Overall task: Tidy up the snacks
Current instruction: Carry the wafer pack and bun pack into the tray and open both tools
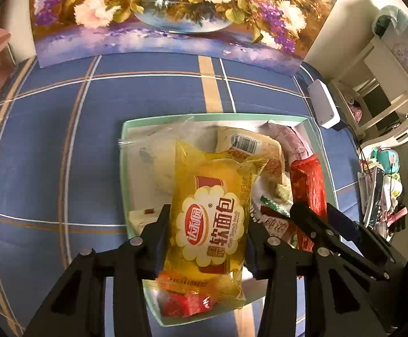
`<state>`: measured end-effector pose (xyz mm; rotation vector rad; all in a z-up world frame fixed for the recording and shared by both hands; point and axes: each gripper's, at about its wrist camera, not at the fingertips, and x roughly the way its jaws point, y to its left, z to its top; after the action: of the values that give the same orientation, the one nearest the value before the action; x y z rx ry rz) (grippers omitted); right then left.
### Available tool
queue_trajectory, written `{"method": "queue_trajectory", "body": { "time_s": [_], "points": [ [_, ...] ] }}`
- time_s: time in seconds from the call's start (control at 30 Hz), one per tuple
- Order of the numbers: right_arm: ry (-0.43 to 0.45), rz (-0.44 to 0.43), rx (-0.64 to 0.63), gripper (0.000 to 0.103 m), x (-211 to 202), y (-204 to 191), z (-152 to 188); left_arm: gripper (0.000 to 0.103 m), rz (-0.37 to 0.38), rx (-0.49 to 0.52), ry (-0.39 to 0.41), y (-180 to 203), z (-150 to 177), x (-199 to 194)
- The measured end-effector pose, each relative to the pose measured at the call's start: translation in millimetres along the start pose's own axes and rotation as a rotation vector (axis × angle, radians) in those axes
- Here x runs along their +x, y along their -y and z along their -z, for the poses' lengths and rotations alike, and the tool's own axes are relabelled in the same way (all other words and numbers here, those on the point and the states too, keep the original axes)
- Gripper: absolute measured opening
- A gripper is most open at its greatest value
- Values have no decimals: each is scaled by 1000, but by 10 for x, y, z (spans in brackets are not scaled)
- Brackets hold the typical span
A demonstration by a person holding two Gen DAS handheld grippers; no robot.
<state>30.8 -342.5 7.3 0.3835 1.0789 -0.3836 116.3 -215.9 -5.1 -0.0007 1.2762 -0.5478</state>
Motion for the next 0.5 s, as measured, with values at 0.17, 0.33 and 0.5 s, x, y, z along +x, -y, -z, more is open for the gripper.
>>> {"method": "queue_trajectory", "body": {
  "time_s": [0.17,0.33,0.5],
  "points": [
    [7,-13,13,54,-87,39,53,66,36,-55,18,-87,30,-123],
    [18,-26,-9,67,-258,-102,245,74,-18,-84,80,-220,237,-406],
    [38,-24,-83,89,-418,-304,588,99,-194,-118,191,-435,590,-647]
  ]
}}
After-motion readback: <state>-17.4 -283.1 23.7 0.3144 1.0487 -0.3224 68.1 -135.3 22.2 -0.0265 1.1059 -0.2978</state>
